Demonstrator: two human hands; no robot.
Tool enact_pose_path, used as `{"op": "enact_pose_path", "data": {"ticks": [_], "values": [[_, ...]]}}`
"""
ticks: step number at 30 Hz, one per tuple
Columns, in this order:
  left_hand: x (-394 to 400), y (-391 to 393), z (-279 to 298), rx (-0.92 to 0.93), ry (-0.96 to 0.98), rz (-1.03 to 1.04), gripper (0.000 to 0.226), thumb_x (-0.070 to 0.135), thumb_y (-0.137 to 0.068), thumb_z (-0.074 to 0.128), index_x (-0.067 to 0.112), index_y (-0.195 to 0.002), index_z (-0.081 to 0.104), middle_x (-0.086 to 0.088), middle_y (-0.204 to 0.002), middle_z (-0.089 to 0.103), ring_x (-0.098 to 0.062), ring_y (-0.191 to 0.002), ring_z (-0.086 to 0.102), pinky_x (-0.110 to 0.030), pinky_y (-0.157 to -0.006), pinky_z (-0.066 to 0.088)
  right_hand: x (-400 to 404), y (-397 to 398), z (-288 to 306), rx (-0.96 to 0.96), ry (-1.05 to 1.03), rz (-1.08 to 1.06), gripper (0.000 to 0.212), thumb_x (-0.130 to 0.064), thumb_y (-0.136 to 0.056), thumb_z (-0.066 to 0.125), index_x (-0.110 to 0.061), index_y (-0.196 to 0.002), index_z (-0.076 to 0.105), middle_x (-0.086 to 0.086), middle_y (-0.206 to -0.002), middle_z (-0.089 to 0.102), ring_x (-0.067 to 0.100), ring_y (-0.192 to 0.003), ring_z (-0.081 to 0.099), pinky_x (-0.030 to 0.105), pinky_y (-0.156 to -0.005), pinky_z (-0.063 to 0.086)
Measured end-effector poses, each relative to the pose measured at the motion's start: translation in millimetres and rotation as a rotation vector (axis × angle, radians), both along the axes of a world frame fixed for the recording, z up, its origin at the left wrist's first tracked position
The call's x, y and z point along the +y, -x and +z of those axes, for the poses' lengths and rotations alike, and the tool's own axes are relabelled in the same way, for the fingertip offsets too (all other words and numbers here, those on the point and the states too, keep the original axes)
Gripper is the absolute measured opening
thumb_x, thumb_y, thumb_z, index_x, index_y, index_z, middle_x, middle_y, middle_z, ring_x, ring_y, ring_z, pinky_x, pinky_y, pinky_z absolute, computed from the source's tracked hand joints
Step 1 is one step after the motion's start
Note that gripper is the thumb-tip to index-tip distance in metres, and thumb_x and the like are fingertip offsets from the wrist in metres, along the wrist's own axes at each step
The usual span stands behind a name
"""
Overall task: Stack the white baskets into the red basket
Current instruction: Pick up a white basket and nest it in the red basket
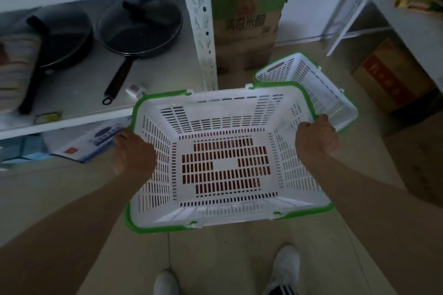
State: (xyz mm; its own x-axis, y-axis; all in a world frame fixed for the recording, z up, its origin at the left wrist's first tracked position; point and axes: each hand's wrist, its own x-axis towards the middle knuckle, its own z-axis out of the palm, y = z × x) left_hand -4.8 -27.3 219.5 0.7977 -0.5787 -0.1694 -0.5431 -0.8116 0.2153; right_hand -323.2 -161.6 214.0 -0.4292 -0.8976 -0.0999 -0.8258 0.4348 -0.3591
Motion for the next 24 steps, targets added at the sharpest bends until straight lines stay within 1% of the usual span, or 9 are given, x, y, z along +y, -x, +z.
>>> {"op": "enact_pose_path", "data": {"ticks": [1,3,7,9,11,14,19,22,24], "values": [[7.8,-4.4,-5.7,0.007,0.006,0.026,0.056,0.005,-0.086,0.048,-0.011,-0.137,0.029,-0.033,-0.131,0.045,-0.049,-0.114,0.053,-0.058,-0.090,0.049,2.7,-7.3,-7.6,-0.008,-0.006,0.022,0.025,-0.014,-0.092,0.043,-0.001,-0.109,0.054,0.019,-0.108,0.065,0.033,-0.094,0.063,0.032,-0.070,0.038],[20.7,-11.5,-16.6,0.024,-0.016,0.073,0.054,0.004,-0.086,0.050,-0.009,-0.135,0.031,-0.031,-0.128,0.046,-0.048,-0.112,0.053,-0.058,-0.089,0.048,7.3,-19.7,-22.2,-0.019,-0.022,0.053,0.021,-0.013,-0.092,0.043,-0.002,-0.106,0.054,0.018,-0.105,0.065,0.031,-0.090,0.063,0.030,-0.068,0.035],[39.0,-22.6,-38.7,0.060,-0.060,0.111,0.051,0.007,-0.086,0.052,-0.008,-0.132,0.035,-0.030,-0.130,0.046,-0.048,-0.113,0.051,-0.058,-0.091,0.046,8.1,-38.1,-45.5,-0.010,-0.088,0.113,0.028,-0.017,-0.094,0.041,-0.003,-0.115,0.053,0.018,-0.112,0.063,0.034,-0.098,0.062,0.037,-0.077,0.046],[44.9,-25.5,-51.6,0.068,-0.088,0.111,0.051,0.008,-0.087,0.051,-0.009,-0.132,0.034,-0.031,-0.130,0.045,-0.049,-0.114,0.051,-0.057,-0.091,0.046,3.2,-43.6,-57.9,-0.004,-0.120,0.170,0.032,-0.018,-0.096,0.040,-0.002,-0.122,0.051,0.017,-0.119,0.061,0.034,-0.105,0.061,0.039,-0.081,0.048],[48.2,-27.4,-64.5,0.063,-0.107,0.099,0.048,0.009,-0.088,0.052,-0.011,-0.129,0.036,-0.032,-0.126,0.045,-0.049,-0.111,0.052,-0.055,-0.086,0.045,-0.6,-46.7,-70.2,-0.016,-0.127,0.218,0.033,-0.019,-0.097,0.040,-0.002,-0.124,0.050,0.018,-0.121,0.060,0.034,-0.108,0.060,0.040,-0.085,0.048],[49.6,-30.0,-81.8,0.076,-0.106,0.104,0.044,0.007,-0.088,0.052,-0.012,-0.125,0.037,-0.032,-0.123,0.046,-0.049,-0.108,0.054,-0.054,-0.084,0.046,-1.4,-50.1,-87.9,-0.032,-0.135,0.242,0.033,-0.022,-0.097,0.041,-0.001,-0.121,0.050,0.019,-0.121,0.060,0.035,-0.110,0.059,0.041,-0.087,0.047],[46.7,-33.2,-112.7,0.112,-0.107,0.119,0.043,0.003,-0.087,0.051,-0.014,-0.125,0.039,-0.033,-0.124,0.046,-0.050,-0.112,0.051,-0.055,-0.090,0.043,-2.1,-48.2,-121.4,-0.006,-0.207,0.272,0.035,-0.029,-0.100,0.041,0.000,-0.117,0.051,0.020,-0.118,0.062,0.034,-0.109,0.061,0.041,-0.087,0.049],[44.2,-33.3,-130.7,0.129,-0.096,0.132,0.042,0.002,-0.087,0.052,-0.013,-0.124,0.040,-0.033,-0.125,0.045,-0.050,-0.111,0.051,-0.054,-0.089,0.042,-3.6,-45.1,-142.5,-0.008,-0.228,0.300,0.034,-0.028,-0.101,0.041,0.000,-0.114,0.053,0.020,-0.116,0.063,0.035,-0.109,0.060,0.043,-0.089,0.048],[41.8,-32.7,-142.4,0.149,-0.086,0.138,0.041,0.001,-0.087,0.051,-0.013,-0.124,0.039,-0.033,-0.127,0.043,-0.049,-0.113,0.048,-0.055,-0.092,0.040,-5.2,-42.5,-155.5,-0.013,-0.230,0.326,0.031,-0.024,-0.100,0.041,0.002,-0.112,0.054,0.021,-0.115,0.063,0.036,-0.108,0.060,0.043,-0.089,0.048]]}}
